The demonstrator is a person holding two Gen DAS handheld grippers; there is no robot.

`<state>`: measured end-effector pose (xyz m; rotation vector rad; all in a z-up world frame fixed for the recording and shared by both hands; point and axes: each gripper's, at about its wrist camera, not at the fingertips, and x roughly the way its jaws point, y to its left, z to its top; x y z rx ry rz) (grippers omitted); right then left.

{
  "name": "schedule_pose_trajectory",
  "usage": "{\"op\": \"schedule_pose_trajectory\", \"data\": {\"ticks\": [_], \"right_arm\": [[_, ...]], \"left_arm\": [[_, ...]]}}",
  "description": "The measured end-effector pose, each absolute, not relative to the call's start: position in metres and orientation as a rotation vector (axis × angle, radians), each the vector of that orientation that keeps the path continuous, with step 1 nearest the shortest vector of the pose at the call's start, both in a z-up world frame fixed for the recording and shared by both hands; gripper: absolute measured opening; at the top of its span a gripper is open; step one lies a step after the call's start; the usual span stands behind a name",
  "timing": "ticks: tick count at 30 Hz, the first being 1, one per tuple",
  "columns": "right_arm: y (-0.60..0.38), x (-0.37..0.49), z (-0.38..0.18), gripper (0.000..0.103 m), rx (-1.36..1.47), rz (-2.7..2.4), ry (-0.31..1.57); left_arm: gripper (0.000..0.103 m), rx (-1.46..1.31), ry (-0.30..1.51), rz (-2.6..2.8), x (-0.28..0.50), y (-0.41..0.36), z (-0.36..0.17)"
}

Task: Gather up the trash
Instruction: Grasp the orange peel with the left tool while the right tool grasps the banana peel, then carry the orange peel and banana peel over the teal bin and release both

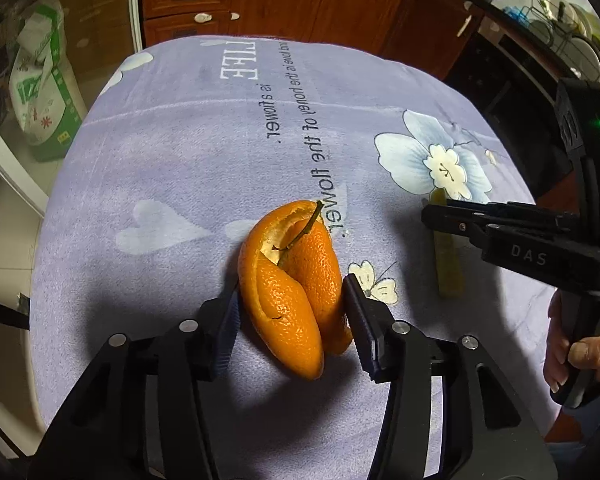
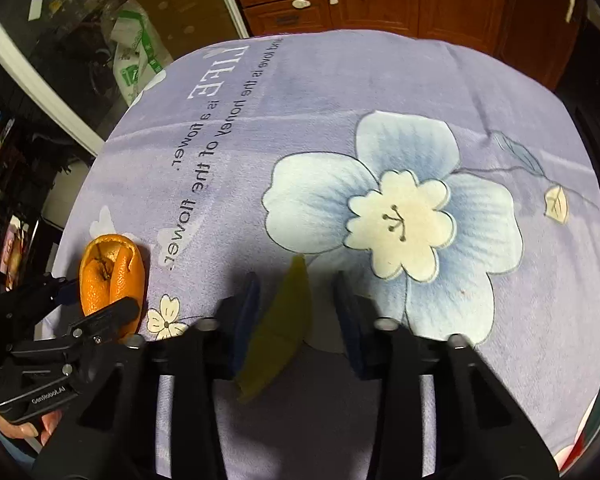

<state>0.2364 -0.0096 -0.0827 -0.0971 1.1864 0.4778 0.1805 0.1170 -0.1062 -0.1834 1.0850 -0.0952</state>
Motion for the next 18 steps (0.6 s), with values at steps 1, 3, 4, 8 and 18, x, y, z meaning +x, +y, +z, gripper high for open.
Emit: {"op": "schedule_pose_trajectory", "data": {"ticks": [1, 3, 4, 8, 18], "right_arm": [[-0.008, 0.233, -0.084, 0.017, -0.113, 0.485, 1.179], [-0.007, 0.231, -0.084, 0.012, -0.119, 0.503, 1.182], [-0.009, 0.230, -0.082, 0.010, -0.099, 0.509, 1.191], [-0.025, 0.226, -0.071, 0.004, -0.031, 0.505, 1.195], [-0.081, 0.205, -0.033, 0.004, 0.081, 0.443, 1.139]], "left_arm": [[0.050, -0.181, 1.083, -0.092, 0.181, 0.117, -0.107], [0.042, -0.181, 1.075, -0.089, 0.179, 0.116, -0.106], [0.037, -0.182, 1.071, -0.086, 0.177, 0.116, -0.104], [0.032, -0.187, 1.075, -0.074, 0.174, 0.111, -0.100], [0.031, -0.153, 1.052, -0.144, 0.159, 0.063, -0.073]]}}
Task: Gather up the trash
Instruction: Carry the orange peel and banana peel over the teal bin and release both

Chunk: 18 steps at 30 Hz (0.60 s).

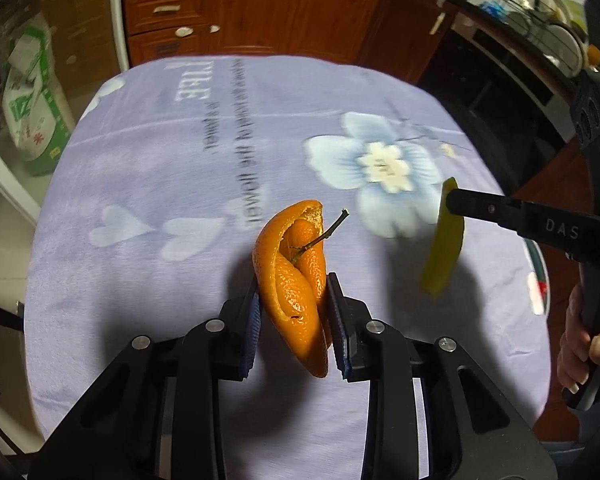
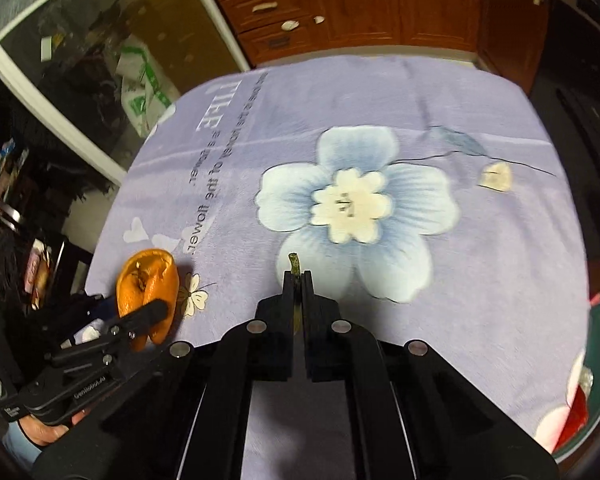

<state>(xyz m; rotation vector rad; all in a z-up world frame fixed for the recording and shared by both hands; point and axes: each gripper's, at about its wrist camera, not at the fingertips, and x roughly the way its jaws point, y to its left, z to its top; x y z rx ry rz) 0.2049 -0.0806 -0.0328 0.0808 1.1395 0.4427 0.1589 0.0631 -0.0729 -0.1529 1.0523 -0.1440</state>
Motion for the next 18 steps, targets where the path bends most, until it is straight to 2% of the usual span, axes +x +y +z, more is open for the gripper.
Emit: {"op": "schedule_pose_trajectory", "data": {"ticks": [18], "right_arm": [[-0.276, 0.136, 0.031, 0.004, 0.298, 0.214, 0.964]], "left_arm": [[0.031, 0.040, 1.002, -0.378, 0.140, -0.101, -0.021]]}}
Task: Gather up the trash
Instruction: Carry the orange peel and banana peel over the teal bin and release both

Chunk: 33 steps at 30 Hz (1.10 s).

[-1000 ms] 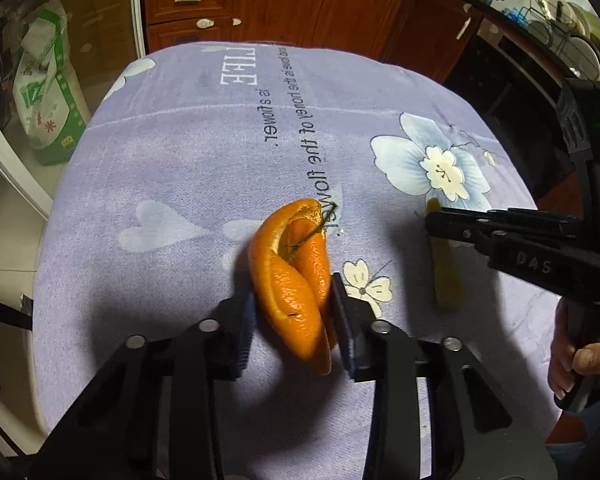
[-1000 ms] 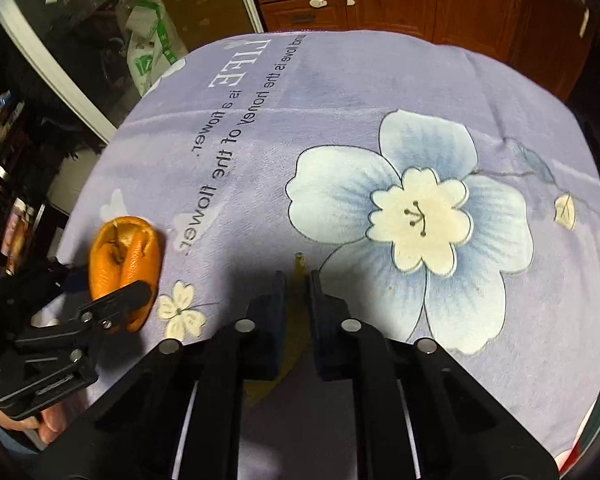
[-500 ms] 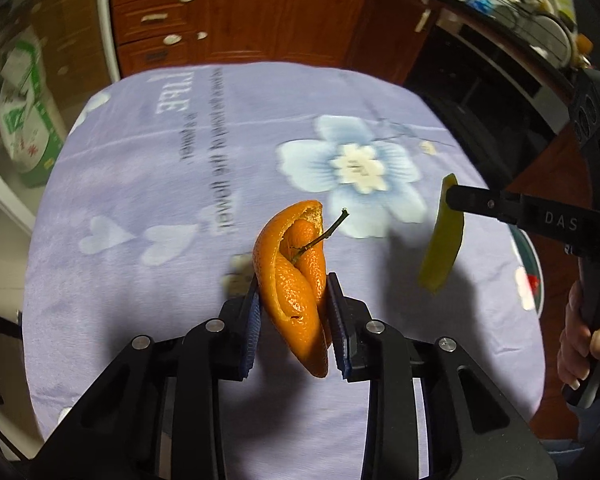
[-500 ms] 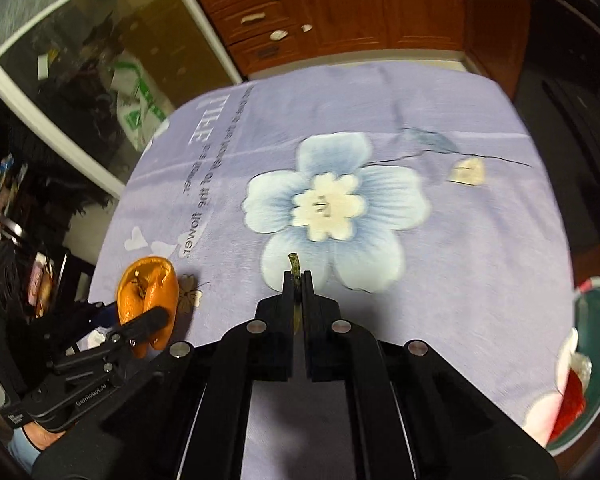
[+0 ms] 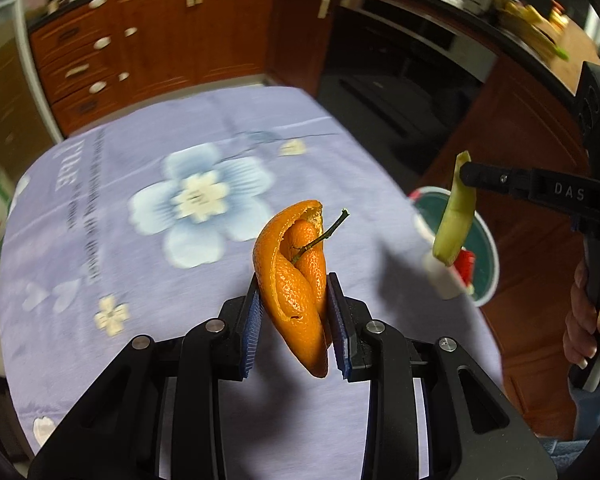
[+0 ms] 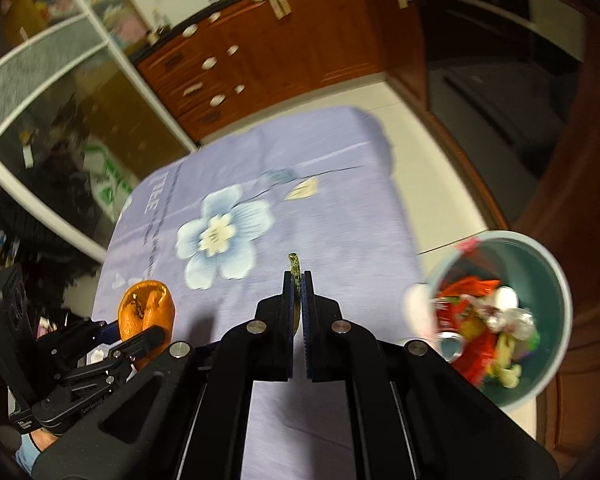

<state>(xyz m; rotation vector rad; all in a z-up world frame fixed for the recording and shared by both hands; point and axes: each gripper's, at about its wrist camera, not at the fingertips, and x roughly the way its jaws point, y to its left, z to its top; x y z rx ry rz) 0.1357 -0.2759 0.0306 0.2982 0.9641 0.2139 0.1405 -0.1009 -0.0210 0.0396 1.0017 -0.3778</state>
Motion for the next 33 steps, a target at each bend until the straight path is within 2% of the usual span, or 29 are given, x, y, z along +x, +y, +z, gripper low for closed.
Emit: {"op": "schedule_pose_trajectory", "data": {"ticks": [6, 15, 24, 33], "right_arm": [[-0.358, 0.107, 0.039, 0.004, 0.370, 0.106, 0.908], [-0.450, 0.082, 0.019, 0.004, 0.469, -0.010, 0.906], [-0.485, 0.082, 0.003, 0.004, 0.502, -0.045, 0.924], [-0.500, 0.087, -0.010, 0.004, 0.509, -0.072, 0.957]], "left_arm": [[0.031, 0.113, 1.009, -0.470, 0.140, -0.171, -0.017], [0.032, 0.205, 1.054, -0.590, 0.143, -0.265, -0.030], [0.032, 0.258, 1.097, -0.657, 0.154, -0.323, -0.047], [0.034, 0.275, 1.127, -0.699, 0.168, -0.350, -0.062]]}}
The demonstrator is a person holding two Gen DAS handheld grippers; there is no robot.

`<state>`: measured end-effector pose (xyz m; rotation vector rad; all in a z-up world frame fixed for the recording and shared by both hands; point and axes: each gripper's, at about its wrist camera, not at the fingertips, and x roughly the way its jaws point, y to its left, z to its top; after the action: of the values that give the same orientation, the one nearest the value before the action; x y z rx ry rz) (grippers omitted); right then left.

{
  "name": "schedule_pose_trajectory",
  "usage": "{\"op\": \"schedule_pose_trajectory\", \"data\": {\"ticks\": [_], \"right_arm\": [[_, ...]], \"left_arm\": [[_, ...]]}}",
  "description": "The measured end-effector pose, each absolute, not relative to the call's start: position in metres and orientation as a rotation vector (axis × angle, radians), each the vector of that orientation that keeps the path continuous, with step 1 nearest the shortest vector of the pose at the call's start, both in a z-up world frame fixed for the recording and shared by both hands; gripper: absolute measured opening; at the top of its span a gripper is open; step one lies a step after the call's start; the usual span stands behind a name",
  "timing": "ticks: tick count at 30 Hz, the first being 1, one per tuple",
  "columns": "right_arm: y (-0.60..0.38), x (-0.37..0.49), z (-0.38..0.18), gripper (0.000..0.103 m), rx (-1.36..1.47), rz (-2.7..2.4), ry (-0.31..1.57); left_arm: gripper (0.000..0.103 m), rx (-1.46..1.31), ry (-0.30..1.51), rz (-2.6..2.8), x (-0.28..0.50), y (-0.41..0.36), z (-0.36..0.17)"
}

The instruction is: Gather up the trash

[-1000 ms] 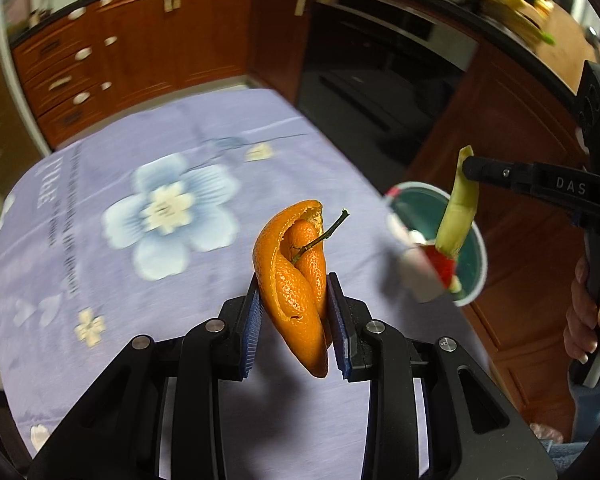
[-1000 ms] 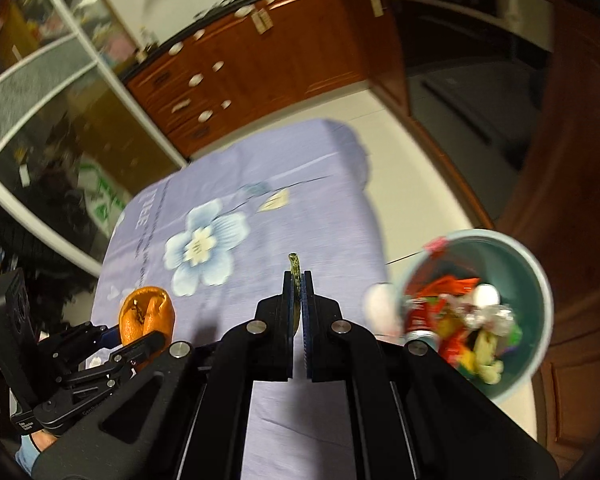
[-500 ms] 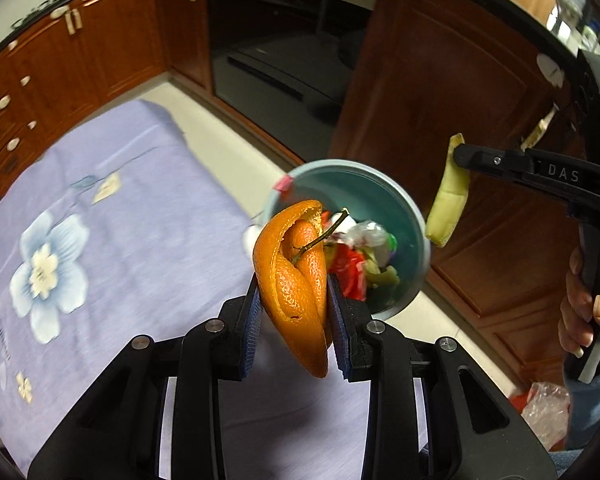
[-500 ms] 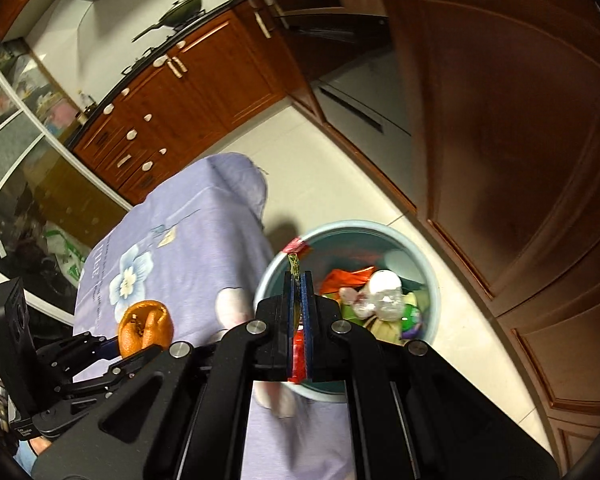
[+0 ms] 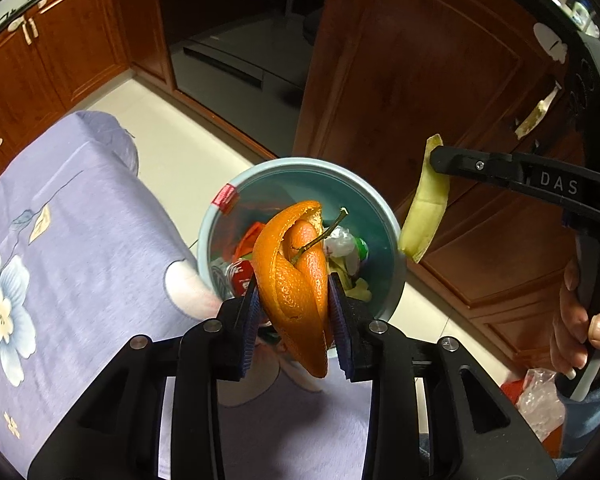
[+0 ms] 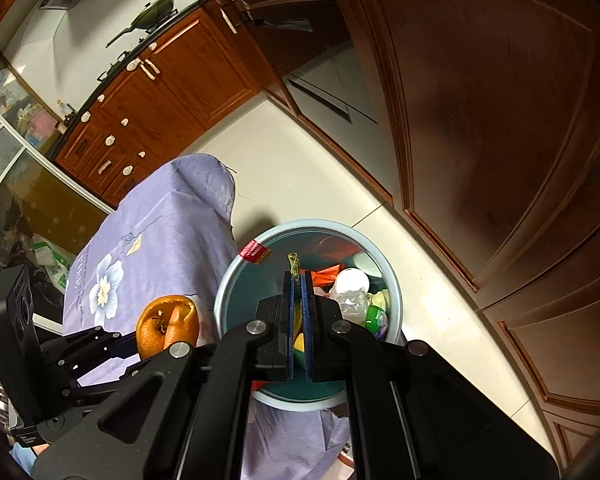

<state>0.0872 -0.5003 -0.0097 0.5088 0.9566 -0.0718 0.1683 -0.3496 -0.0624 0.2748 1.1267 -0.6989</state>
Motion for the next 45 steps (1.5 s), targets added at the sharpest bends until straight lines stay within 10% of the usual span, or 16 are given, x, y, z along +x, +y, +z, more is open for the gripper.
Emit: {"op": "schedule_pose_trajectory", "data": {"ticks": [11, 25, 28, 31, 34, 45], "right_arm": [[-0.501, 0.100, -0.018, 0.004, 0.503, -0.078, 0.982], [-0.484, 0.115, -0.029, 0.008, 0.489, -0.055, 1.022], [-0.479, 0.117, -0.029, 0.018, 0.478, -0.046, 1.029], [-0.476, 0.117, -0.026, 0.056, 0.468, -0.048, 1.020], [-0.474, 0.117, -0.024, 0.072, 0.464, -0.055, 1.018], [-0.457, 0.109, -0.023, 0.086, 0.449, -0.077, 1.074]], "left_arm": [[0.080, 0.237, 1.115, -0.651, 0.186, -0.343, -0.064], [0.095, 0.213, 1.114, -0.594, 0.183, -0.313, -0.060], [0.095, 0.212, 1.116, -0.588, 0.181, -0.313, -0.061], [0.095, 0.210, 1.117, -0.587, 0.181, -0.310, -0.061], [0.096, 0.212, 1.114, -0.581, 0.178, -0.305, -0.060], [0.098, 0.198, 1.101, -0.573, 0.168, -0.292, -0.052]]}}
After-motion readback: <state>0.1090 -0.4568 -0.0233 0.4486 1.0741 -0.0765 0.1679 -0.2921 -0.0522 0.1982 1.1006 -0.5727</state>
